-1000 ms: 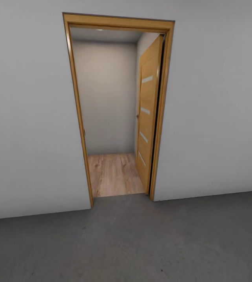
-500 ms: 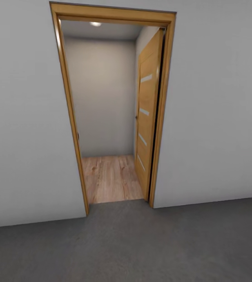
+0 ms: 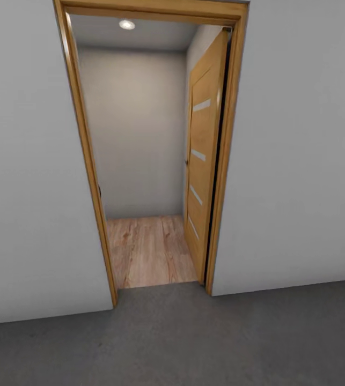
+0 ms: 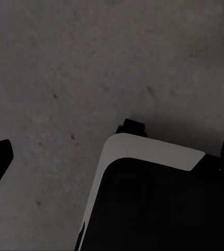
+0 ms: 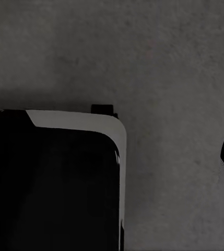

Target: Move the two storage containers from the living room to the garage. In the garage, place one container on the floor and stack the other container on top of it (either order is fine).

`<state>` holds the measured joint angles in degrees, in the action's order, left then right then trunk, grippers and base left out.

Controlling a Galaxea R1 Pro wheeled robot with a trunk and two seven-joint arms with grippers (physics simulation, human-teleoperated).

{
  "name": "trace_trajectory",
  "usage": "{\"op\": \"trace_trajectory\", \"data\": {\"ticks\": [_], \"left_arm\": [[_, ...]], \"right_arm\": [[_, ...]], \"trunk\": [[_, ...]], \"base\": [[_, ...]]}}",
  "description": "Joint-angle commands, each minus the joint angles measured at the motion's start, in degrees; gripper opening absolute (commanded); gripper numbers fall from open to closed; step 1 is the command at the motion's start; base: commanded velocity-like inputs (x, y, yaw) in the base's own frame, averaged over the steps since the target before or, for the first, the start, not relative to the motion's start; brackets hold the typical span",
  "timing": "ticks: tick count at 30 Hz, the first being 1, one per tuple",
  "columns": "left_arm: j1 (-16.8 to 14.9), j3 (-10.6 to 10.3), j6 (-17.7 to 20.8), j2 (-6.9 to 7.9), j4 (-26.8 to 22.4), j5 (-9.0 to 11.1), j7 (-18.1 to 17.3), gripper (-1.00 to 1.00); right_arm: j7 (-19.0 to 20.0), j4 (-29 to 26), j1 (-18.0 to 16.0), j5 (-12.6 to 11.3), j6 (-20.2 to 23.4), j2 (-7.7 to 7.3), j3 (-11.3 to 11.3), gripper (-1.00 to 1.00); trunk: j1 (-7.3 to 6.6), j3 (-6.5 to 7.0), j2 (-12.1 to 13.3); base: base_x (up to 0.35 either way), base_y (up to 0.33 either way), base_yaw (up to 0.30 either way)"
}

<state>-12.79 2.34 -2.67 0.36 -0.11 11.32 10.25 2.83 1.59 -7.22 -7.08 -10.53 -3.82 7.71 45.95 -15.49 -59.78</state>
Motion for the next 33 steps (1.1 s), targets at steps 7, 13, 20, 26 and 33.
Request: {"op": "trace_trajectory", "data": {"ticks": [7,13,20,26,33], "left_arm": [[0.0,0.2,-0.3,-0.01,0.0,0.3,0.0,1.00],[0.0,0.2,-0.3,-0.01,0.0,0.4,0.0,1.00],[0.0,0.2,-0.3,-0.09,0.0,0.3,0.0,1.00],[0.0,0.2,-0.3,-0.09,0.0,0.3,0.0,1.00],[0.0,0.2,-0.3,-0.09,0.0,0.3,0.0,1.00]], "right_arm": [[0.3,0.2,-0.1,-0.6,-0.3,-0.06,0.4,1.00],[0.3,0.2,-0.1,-0.5,-0.4,0.21,0.5,1.00],[0.3,0.2,-0.1,0.2,-0.3,0.29,1.0,1.00],[0.3,0.2,-0.1,0.0,-0.4,0.27,0.9,1.00],[0.5,0.2,-0.1,-0.5,-0.4,0.23,0.6,1.00]], "trunk": [[0.04,-0.07,0.0],[0.04,-0.07,0.0],[0.04,-0.07,0.0],[0.04,-0.07,0.0],[0.04,-0.07,0.0]], "base": [[0.321,0.000,0.000],[0.322,0.000,0.006],[0.322,0.000,0.202],[0.322,0.000,0.268],[0.322,0.000,0.068]]}}
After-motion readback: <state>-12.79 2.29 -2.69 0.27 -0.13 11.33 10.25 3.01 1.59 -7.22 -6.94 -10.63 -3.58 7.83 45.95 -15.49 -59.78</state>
